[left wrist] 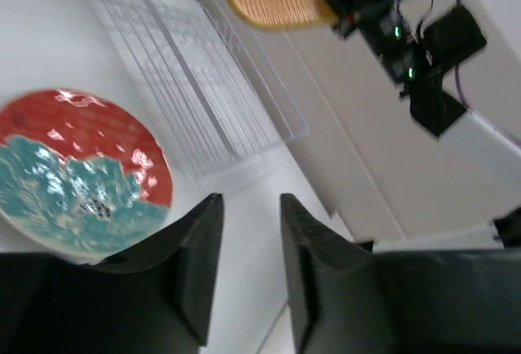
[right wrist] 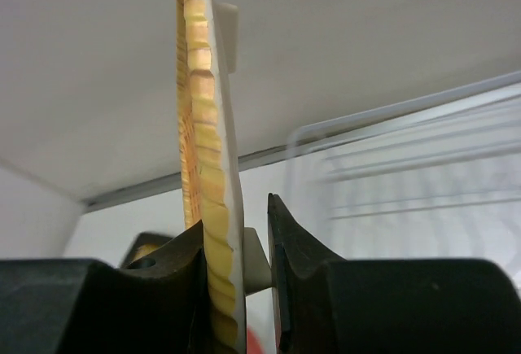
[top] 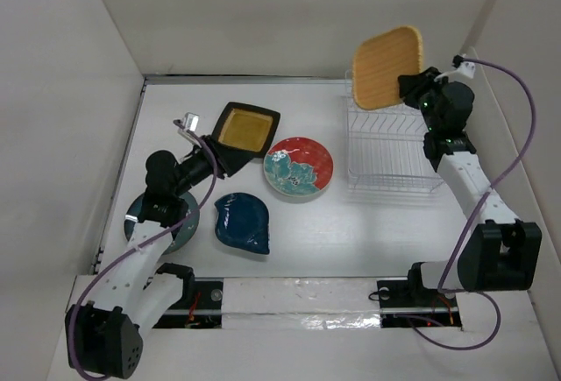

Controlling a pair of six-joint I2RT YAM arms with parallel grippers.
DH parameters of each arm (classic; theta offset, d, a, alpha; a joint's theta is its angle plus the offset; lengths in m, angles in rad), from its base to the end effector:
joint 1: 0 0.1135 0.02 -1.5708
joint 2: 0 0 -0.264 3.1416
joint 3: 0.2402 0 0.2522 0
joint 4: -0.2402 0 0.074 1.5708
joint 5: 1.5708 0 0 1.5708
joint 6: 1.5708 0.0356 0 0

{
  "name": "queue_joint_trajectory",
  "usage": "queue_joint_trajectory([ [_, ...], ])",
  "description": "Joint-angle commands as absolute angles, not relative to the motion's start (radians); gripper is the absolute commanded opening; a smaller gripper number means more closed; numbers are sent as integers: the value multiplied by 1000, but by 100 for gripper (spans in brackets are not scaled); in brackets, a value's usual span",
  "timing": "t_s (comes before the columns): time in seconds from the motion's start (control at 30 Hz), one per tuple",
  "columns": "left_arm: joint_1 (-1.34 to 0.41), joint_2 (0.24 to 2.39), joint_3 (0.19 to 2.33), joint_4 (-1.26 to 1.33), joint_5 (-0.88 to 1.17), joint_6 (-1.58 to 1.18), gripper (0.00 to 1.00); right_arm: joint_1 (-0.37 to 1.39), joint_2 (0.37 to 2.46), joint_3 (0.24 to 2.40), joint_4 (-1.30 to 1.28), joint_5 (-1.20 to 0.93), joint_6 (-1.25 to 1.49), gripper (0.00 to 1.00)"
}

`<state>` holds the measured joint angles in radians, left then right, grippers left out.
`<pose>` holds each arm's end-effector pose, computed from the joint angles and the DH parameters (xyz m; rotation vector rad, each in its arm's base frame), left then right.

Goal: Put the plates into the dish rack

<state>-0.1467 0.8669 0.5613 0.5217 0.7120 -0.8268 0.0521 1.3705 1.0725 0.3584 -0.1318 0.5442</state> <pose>0.1939 -0.0522 0.3199 0.1427 1.5295 -1.2692 0.3277 0.0218 0.3643 0.2695 1.5147 0.5757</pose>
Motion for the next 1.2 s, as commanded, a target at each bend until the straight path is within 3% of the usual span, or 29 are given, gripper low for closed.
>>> queue_joint_trajectory([
  [0.0,-233,813,620,485,785,-735,28,5,1276,1132,255,21,375,0],
  [0.07,-322,763,646,412,786,-672,8,-29,1258,1153,210,89,331,0],
  [0.13,-368,703,653,365,752,-615,0,-78,1269,1169,196,121,310,0],
  [0.3,-512,608,673,132,600,-393,1,-159,1337,1233,181,172,233,0],
  [0.37,-537,548,684,33,499,-342,10,-179,1361,1252,204,167,165,0],
  [0.5,-592,444,693,-51,301,-258,19,-202,1442,1340,129,222,46,0],
  [0.77,-643,380,692,-58,253,-249,24,-221,1518,1442,55,215,-178,0],
  [1.17,-643,402,687,-67,198,-247,25,-221,1667,1551,14,124,-249,0],
])
